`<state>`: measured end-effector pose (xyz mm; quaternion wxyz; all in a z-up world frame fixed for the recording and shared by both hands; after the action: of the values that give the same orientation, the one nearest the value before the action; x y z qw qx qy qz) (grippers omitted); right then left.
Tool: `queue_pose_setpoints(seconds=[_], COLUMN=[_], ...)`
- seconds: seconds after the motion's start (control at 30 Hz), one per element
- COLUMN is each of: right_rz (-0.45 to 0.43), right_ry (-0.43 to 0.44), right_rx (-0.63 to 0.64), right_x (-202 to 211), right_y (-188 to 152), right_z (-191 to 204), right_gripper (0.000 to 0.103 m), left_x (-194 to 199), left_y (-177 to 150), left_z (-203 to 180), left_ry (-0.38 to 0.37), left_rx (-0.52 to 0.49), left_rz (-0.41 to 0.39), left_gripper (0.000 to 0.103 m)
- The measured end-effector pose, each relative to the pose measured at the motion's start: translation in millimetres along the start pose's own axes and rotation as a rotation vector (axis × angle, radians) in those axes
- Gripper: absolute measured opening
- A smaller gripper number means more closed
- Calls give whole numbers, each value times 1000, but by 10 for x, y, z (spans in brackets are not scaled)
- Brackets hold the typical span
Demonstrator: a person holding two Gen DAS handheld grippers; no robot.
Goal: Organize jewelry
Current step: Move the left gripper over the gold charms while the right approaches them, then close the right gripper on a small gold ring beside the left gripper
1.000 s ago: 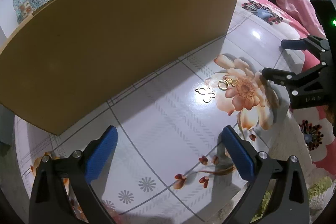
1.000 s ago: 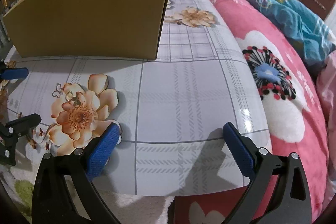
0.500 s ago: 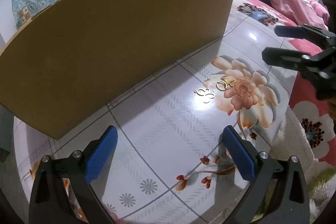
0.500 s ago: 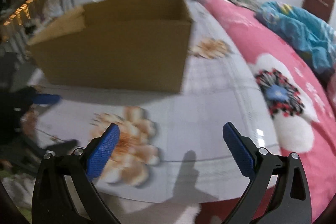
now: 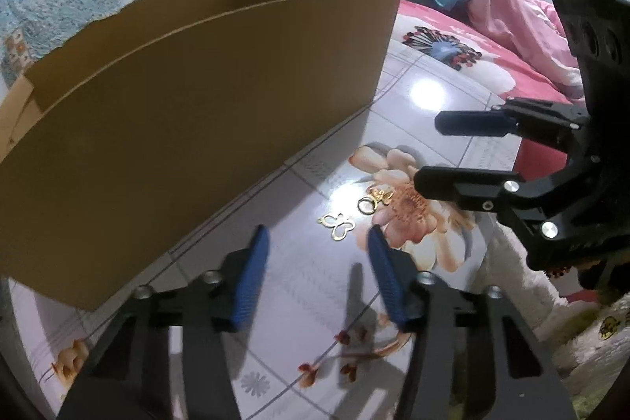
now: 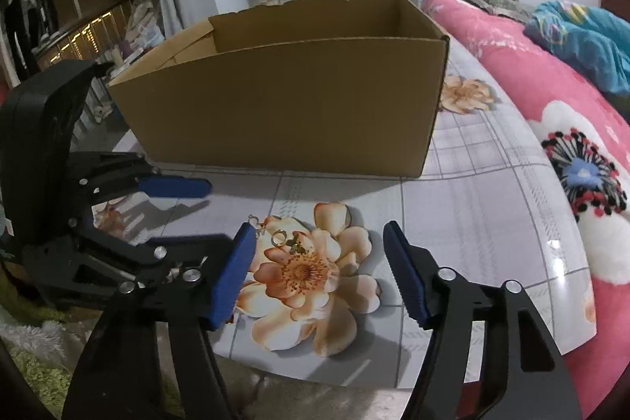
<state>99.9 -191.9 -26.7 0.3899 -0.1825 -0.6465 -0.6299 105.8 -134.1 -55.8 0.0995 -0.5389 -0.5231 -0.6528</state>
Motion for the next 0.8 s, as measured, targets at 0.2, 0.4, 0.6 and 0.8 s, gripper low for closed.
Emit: queue_pose_setpoints(seconds=[0.2, 0.4, 0.6, 0.8], right_rz=[19, 17, 4, -3], right_ry=[32, 44, 49, 49], right_rx=[-36, -47, -59, -71], right_x=[-50, -52, -31, -14], right_y=[-79, -122, -122, -124], right_z=[-4, 4, -21, -32], right_gripper=[57, 56, 55, 53], left_x=[-118, -178, -197, -200], left_y=[72, 75, 105, 113], left_z=[-79, -95, -98, -127], left_ry=[-12, 27, 20, 21], left_rx=[-50, -125, -160, -176], left_rz=[29, 41, 46, 47], left_gripper=[41, 32, 20, 20])
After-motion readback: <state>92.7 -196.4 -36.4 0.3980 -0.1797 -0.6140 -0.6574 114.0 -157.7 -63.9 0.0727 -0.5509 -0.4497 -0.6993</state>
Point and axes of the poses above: each gripper's, at about its wrist camera, not at the fingertips, and x roughly against the way its jaws point, z to its left, y to its top, the point moved 4 cm from there along -x, roughly the way its jaws point, and after that the axes turned 5 degrees about x, right-handed, at the moved point
